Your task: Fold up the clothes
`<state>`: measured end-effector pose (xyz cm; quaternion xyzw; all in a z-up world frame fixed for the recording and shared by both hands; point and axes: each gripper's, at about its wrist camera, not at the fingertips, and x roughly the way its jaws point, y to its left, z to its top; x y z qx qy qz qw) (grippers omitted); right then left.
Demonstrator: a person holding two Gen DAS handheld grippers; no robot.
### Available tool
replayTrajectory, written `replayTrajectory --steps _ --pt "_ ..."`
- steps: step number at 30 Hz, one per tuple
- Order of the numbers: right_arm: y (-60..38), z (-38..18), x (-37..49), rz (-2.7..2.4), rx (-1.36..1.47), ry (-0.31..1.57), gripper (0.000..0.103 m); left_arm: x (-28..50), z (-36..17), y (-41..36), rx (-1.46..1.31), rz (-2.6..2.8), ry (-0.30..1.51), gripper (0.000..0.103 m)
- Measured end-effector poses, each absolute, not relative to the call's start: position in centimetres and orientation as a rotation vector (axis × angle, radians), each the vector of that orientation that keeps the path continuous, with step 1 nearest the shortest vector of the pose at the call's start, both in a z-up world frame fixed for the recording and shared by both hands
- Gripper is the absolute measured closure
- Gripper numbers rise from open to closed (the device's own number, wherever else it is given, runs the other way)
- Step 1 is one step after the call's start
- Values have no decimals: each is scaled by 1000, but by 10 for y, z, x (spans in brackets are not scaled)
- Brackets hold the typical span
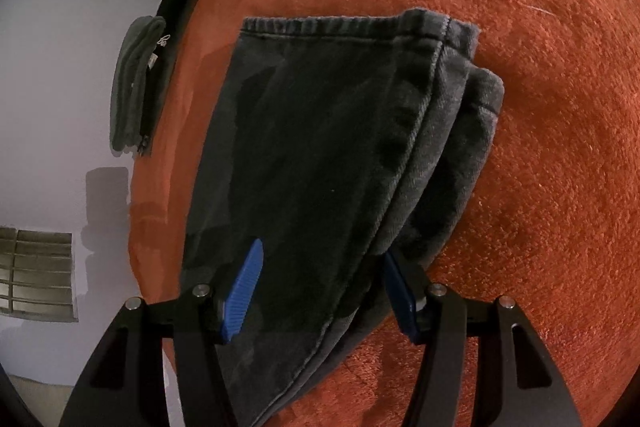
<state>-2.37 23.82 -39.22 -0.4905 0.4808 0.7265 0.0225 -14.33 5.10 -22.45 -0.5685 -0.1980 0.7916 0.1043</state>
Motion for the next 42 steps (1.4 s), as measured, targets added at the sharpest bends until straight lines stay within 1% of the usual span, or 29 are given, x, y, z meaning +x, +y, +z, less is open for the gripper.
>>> replayTrajectory --steps 16,26,29,30,31,32,33,34,38,39,41,42 --pt "243 -392 -19 2251 -1521 1488 44 -145 -224 56 -1671 2326 -545 37" --pt "233 -384 -29 2321 -1530 1428 44 -141 -225 54 -1673 2303 -570 37" --pt "232 -383 -29 2336 -1483 1461 44 -140 -226 51 -1674 2303 -578 37" --pt "229 -381 -28 2359 -1476 1440 45 -140 -226 50 -1674 2305 -581 37" --pt "227 -379 -28 2381 -1470 1418 52 -140 -227 49 -1675 2307 -584 37" --pt "225 -376 -27 2418 -1475 1354 62 -140 -227 49 -1676 2308 -587 37" --pt "222 -372 -27 2452 -1479 1289 84 -140 -228 51 -1678 2303 -585 37" --pt "222 -370 -26 2474 -1492 1242 95 -140 -229 54 -1678 2299 -579 37" --pt "236 -373 -18 2406 -1525 1227 94 -140 -230 61 -1679 2285 -555 37" --pt "243 -378 -14 2343 -1546 1280 92 -140 -230 63 -1679 2283 -549 37" --pt "256 -386 -1 2270 -1534 1342 80 -141 -231 63 -1684 2282 -548 37" --pt "262 -390 5 2233 -1527 1373 67 -142 -232 62 -1687 2283 -552 37"
